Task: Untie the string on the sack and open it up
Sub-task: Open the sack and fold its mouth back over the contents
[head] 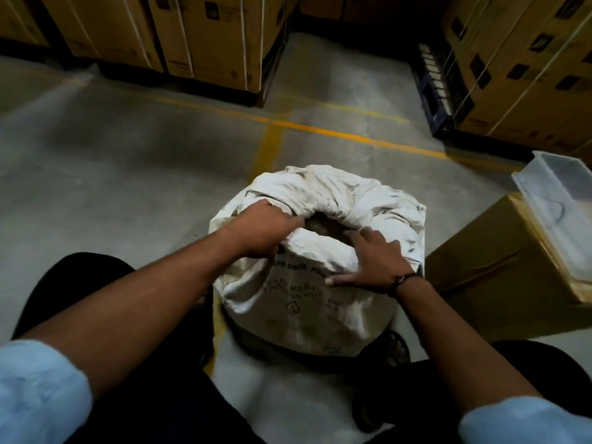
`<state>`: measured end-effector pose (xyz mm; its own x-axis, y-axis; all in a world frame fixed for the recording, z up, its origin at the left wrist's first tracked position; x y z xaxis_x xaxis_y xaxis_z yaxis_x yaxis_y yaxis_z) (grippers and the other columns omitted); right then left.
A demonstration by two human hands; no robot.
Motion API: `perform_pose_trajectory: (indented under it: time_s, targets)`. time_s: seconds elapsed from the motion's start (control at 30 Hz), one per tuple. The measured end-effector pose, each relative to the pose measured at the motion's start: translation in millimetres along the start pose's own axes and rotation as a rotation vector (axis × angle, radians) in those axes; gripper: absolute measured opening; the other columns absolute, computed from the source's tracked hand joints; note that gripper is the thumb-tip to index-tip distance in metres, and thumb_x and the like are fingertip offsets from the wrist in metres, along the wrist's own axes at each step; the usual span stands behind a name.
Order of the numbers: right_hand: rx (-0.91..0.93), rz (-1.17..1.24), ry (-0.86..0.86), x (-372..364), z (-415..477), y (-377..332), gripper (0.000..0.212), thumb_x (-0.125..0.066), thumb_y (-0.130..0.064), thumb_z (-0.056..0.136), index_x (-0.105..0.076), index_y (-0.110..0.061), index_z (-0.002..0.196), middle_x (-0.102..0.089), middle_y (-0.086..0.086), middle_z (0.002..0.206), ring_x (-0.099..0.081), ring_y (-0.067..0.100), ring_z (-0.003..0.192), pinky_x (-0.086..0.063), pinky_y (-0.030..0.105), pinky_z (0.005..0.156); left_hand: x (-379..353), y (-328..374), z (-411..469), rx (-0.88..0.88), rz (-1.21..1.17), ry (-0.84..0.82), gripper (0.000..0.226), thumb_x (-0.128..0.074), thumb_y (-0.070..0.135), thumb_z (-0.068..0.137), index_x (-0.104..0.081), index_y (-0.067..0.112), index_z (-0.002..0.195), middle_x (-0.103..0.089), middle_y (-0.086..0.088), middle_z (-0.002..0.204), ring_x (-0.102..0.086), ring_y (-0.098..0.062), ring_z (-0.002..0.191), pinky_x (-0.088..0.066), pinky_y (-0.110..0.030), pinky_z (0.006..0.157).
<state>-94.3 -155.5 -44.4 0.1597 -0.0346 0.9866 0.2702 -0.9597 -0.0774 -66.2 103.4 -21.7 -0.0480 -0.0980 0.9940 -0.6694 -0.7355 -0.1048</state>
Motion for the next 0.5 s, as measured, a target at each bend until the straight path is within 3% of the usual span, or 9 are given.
perform_pose_trajectory:
  time_s: [0.07,0.17,0.3,0.4,0.5]
  targets:
    - [0.162,0.200,-0.029,8.1,0.2,-17.9,0.114,-0.057,-0.094,0.052,-0.033,-0.031,0.145,-0.042,-0.001,0.145,-0.039,0.020,0.133,-0.036,0.048,0.108,-0.2,16.9,3.6,-0.092,0.039,0.081,0.049,-0.062,0.024,0.068,-0.049,0.027,0.115,-0.068,0.002,0.094,-0.065,-0.027,0.084,-0.049,-0.039,0.072]
    - [0.239,0.439,-0.091,4.8,6.8,-40.7,0.095,-0.078,-0.065,0.065,-0.037,-0.028,0.142,-0.053,-0.001,0.139,-0.051,0.017,0.124,-0.043,0.037,0.105,-5.8,31.4,9.9,-0.169,0.045,0.174,0.048,-0.061,0.019,0.070,-0.056,0.021,0.117,-0.070,0.000,0.096,-0.066,-0.028,0.081,-0.048,-0.036,0.066]
    - [0.160,0.297,-0.056,-2.6,15.1,-53.6,0.071,-0.066,-0.029,0.080,-0.034,-0.025,0.144,-0.066,0.014,0.116,-0.062,0.036,0.103,-0.051,0.041,0.082,-1.4,27.8,9.8,-0.030,-0.110,0.085,0.058,-0.066,0.026,0.071,-0.056,0.031,0.128,-0.070,0.002,0.098,-0.065,-0.024,0.089,-0.042,-0.032,0.069]
    - [0.155,0.146,0.016,-10.2,4.6,-62.1,0.070,-0.059,-0.030,0.085,-0.030,-0.023,0.148,-0.065,0.019,0.114,-0.063,0.043,0.098,-0.050,0.043,0.074,-2.7,8.2,6.1,0.042,-0.202,-0.017,0.057,-0.067,0.048,0.062,-0.060,0.042,0.118,-0.069,0.010,0.097,-0.063,-0.016,0.092,-0.046,-0.030,0.075]
    - [0.195,0.075,0.142,-22.5,-13.3,-71.3,0.066,-0.059,-0.031,0.087,-0.033,-0.016,0.146,-0.067,0.017,0.109,-0.065,0.043,0.090,-0.046,0.041,0.064,-11.3,-29.1,5.9,0.184,-0.161,-0.047,0.065,-0.071,0.057,0.055,-0.058,0.044,0.118,-0.064,0.015,0.118,-0.056,-0.015,0.113,-0.045,-0.033,0.091]
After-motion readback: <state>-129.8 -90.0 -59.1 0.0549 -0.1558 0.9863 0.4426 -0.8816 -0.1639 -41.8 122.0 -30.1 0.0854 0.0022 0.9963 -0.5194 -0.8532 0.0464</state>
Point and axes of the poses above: each hand's wrist, its own z-axis towards the middle knuckle, its own x-axis out of the back of the hand, y = z × x, the point moved 1 cm from there along z, towards the middle knuckle
